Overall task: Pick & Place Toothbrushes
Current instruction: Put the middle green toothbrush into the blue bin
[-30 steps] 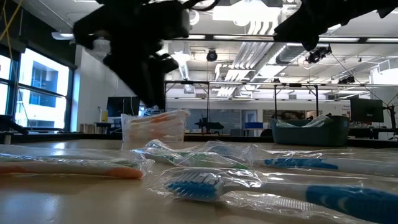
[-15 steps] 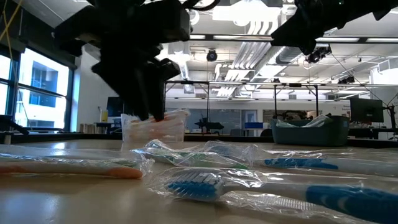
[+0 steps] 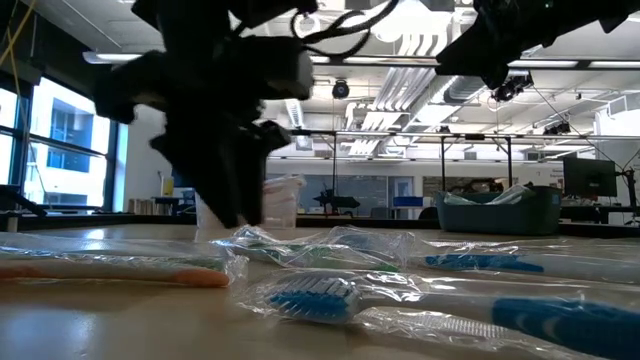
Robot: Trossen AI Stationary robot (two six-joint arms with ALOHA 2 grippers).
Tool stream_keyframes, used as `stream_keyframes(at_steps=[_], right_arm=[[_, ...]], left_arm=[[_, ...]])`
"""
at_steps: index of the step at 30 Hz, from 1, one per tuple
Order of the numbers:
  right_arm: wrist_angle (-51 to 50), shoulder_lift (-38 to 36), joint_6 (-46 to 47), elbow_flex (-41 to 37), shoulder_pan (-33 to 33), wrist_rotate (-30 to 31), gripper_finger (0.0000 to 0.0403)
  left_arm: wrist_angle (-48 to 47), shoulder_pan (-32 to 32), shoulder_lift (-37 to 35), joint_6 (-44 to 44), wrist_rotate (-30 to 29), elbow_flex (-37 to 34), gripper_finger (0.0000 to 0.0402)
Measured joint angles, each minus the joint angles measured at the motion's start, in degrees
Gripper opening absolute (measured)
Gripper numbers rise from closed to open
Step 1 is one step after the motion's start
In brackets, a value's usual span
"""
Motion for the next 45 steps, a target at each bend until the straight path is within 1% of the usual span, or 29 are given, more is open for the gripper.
stream_keyframes(at_steps=[2, 4, 6, 8, 11, 17, 21, 25, 32, 36, 39, 45], right_arm=[[0.0, 0.0, 0.0, 0.0, 0.0, 0.0, 0.0136], [0.0, 0.0, 0.0, 0.0, 0.0, 0.0, 0.0136], [0.0, 0.0, 0.0, 0.0, 0.0, 0.0, 0.0136], [0.1, 0.0, 0.0, 0.0, 0.0, 0.0, 0.0136], [0.0, 0.0, 0.0, 0.0, 0.0, 0.0, 0.0136], [0.0, 0.0, 0.0, 0.0, 0.0, 0.0, 0.0136], [0.0, 0.0, 0.0, 0.0, 0.0, 0.0, 0.0136], [0.0, 0.0, 0.0, 0.0, 0.0, 0.0, 0.0136], [0.0, 0.0, -0.1, 0.0, 0.0, 0.0, 0.0136], [0.0, 0.0, -0.2, 0.0, 0.0, 0.0, 0.0136], [0.0, 0.0, -0.2, 0.0, 0.0, 0.0, 0.0136], [0.0, 0.0, -0.2, 0.0, 0.0, 0.1, 0.0136]], left_arm=[[1.7, 0.0, 0.8, -1.3, -0.2, 0.3, 0.0152], [0.3, 0.0, 0.8, -1.5, -0.4, 0.0, 0.0152], [2.1, 0.0, 1.9, -1.5, -0.4, 0.3, 0.0152], [0.4, 0.0, 2.1, -1.5, -0.3, 0.0, 0.0152], [2.2, 0.0, 3.3, -1.5, 0.6, 0.3, 0.0152], [1.2, 0.0, 3.2, -2.6, 2.1, 0.2, 0.0152], [0.9, 0.0, 3.2, -3.9, 2.2, 0.2, 0.015], [0.3, 0.0, 3.2, -4.4, 2.4, 0.2, 0.0123], [-0.3, 0.0, 3.2, -5.6, 2.4, 0.2, 0.0042], [-2.5, 0.1, 3.1, -8.5, 2.6, 0.3, 0.0018], [-5.8, 0.6, 3.1, -10.5, 2.3, 0.4, 0.0021], [-9.0, 4.5, 3.0, -16.8, 2.5, 0.3, 0.0062]])
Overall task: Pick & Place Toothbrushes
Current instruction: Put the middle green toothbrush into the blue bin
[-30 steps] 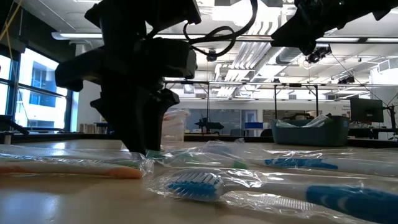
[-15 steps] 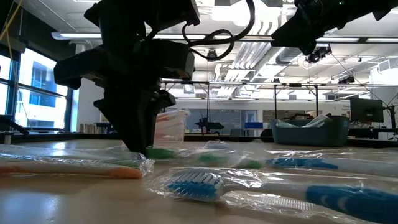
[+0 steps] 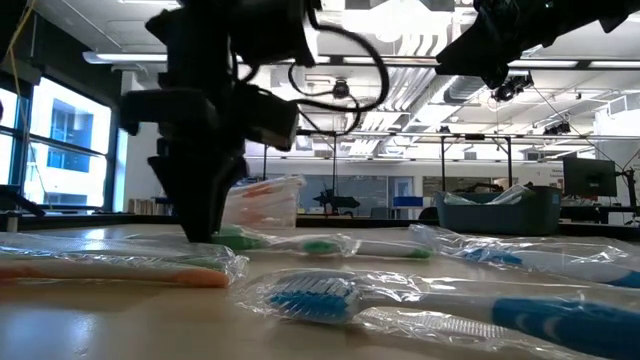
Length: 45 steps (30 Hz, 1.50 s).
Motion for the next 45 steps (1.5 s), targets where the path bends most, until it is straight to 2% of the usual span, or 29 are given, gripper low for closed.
stream_keyframes(at_steps=[5, 12, 16, 23, 27, 35, 40, 45], right_arm=[[0.0, 0.0, 0.0, 0.0, 0.0, 0.1, 0.0136], [0.0, 0.0, 0.0, 0.0, 0.0, 0.1, 0.0136], [0.0, 0.0, 1.1, 0.0, 0.0, -0.2, 0.0136], [1.3, -3.1, 6.5, 0.0, 0.0, -7.9, 0.0136], [1.3, -6.1, 7.5, 0.0, 0.0, -8.9, 0.0136], [1.1, -14.3, 6.9, 0.0, 0.0, -8.7, 0.0136], [0.3, -17.7, 5.5, 0.0, 0.0, -8.5, 0.0136], [0.3, -18.4, 5.3, 0.1, 0.0, -3.8, 0.0136]], left_arm=[[-1.9, 3.7, 0.0, -3.8, 2.9, 0.0, 0.0058], [-6.7, 6.1, 0.1, -2.2, 3.7, 0.0, 0.0012], [-7.6, 7.3, 0.1, -1.0, 4.9, 0.0, 0.002], [-8.0, 10.4, 0.4, 1.5, 7.2, 4.5, 0.0017], [-7.7, 13.0, 0.3, 3.5, 7.6, 8.6, 0.0015], [-1.6, 19.6, 0.2, 7.3, 10.2, 20.2, 0.0018], [5.6, 24.2, 0.1, 7.4, 10.4, 27.1, 0.0018], [16.5, 28.0, 0.1, 7.4, 12.2, 32.5, 0.0018]])
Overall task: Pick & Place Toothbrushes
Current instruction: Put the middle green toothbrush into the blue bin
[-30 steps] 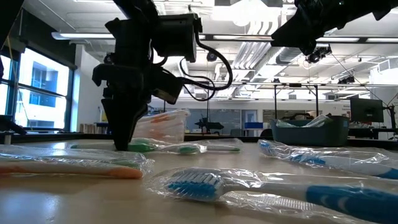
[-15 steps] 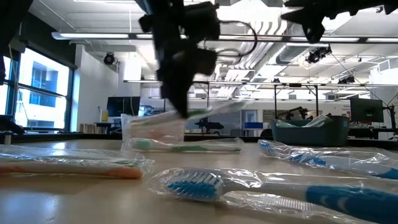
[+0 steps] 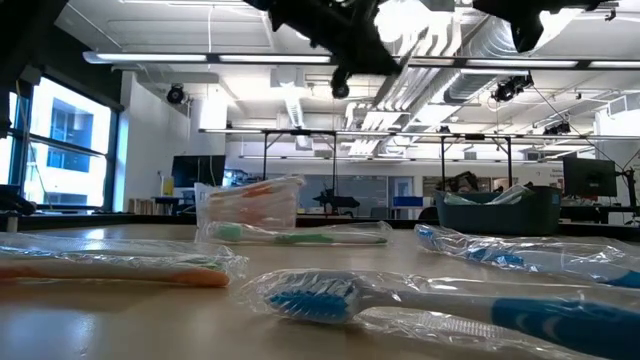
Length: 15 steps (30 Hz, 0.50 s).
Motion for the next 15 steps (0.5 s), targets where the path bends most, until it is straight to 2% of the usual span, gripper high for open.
stream_keyframes(at_steps=[8, 15], right_arm=[[2.5, 4.1, -2.8, 0.0, 0.0, 7.5, 0.0136], [10.5, 10.7, -3.4, 0.0, 0.0, 11.0, 0.0136]], left_arm=[[15.6, 0.5, 0.0, -2.6, 3.0, 2.4, 0.0019], [16.0, -2.1, 0.3, -1.8, 3.5, 2.4, 0.0019]])
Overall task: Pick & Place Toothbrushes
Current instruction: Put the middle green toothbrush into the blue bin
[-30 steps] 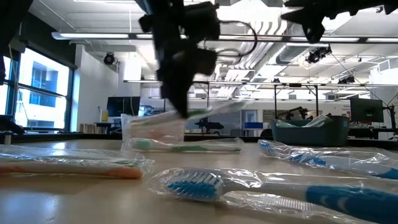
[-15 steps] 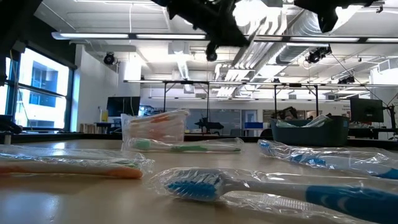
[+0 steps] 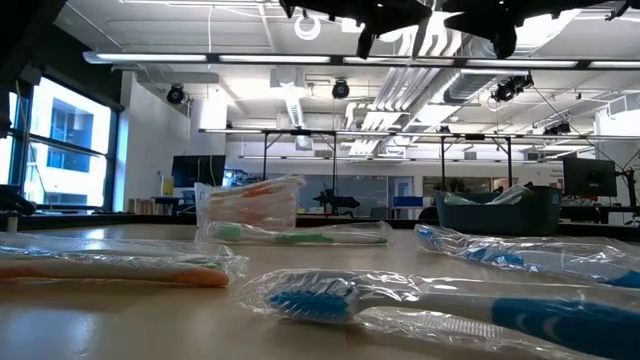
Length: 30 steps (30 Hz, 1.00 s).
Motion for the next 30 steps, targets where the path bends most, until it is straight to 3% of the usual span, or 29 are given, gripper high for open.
stream_keyframes(at_steps=[11, 19, 30], right_arm=[[11.9, 6.6, -3.9, 0.0, 0.0, -4.4, 0.0136], [13.8, 9.3, -3.9, 0.0, 0.0, -3.9, 0.0132], [15.0, 10.4, -3.7, -0.1, 0.0, -2.4, 0.003]], left_arm=[[-0.9, -0.8, 0.0, -0.2, -0.3, 0.0, 0.0019], [-1.4, -0.8, 0.0, -0.3, -0.4, 0.0, 0.0019], [-3.4, -0.8, 0.0, -0.1, -0.4, 0.0, 0.0019]])
